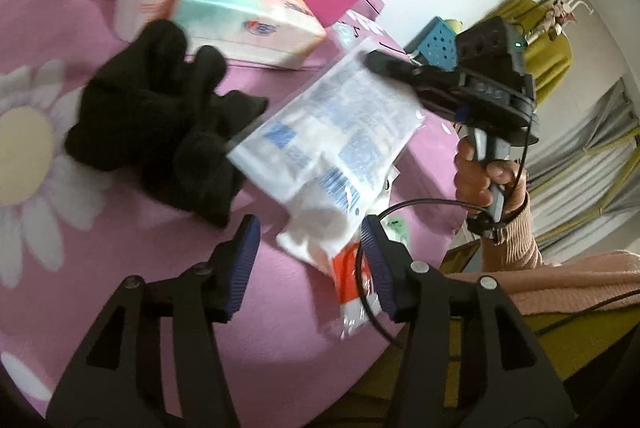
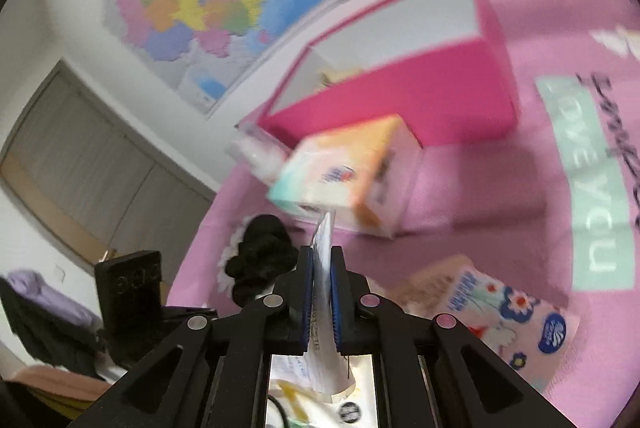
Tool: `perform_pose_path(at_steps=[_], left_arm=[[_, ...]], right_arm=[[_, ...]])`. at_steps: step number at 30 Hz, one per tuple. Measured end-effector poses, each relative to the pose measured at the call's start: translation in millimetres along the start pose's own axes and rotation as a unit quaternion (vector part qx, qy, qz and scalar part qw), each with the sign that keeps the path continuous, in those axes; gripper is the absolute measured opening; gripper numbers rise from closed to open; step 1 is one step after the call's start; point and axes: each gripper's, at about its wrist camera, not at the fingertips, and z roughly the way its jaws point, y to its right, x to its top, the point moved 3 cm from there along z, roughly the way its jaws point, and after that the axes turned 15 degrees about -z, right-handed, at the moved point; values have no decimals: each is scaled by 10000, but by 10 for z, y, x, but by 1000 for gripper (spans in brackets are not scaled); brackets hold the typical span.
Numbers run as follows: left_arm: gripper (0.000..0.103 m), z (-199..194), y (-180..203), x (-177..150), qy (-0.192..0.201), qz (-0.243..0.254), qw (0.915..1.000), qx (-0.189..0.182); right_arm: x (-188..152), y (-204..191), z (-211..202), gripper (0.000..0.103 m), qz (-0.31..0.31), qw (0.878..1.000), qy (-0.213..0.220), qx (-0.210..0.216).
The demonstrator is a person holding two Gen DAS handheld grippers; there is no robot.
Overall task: Organize soft objects
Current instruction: 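Grasp the clear plastic bag with the right gripper and lift it, then lower the plastic bag into the pink box and release it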
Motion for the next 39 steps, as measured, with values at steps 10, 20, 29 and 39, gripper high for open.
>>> perform_pose_path(at_steps=[10,20,29,39], left_arm=[[42,-82,95,228,103,1,9999,137],[42,-413,504,838,746,712,9932,547],[42,-484,593,1711,1185,889,9825,1129],[42,-287,357,2442,1222,567,9745,1796]], right_arm=[[63,-115,-162,8,-142,9998,159,-10],[722,-310,-477,9,-698,9939,810,-261],[1414,-124,-340,11,-671,9904,1095,-513],[1810,200,211,11,-414,9922,861,-795]])
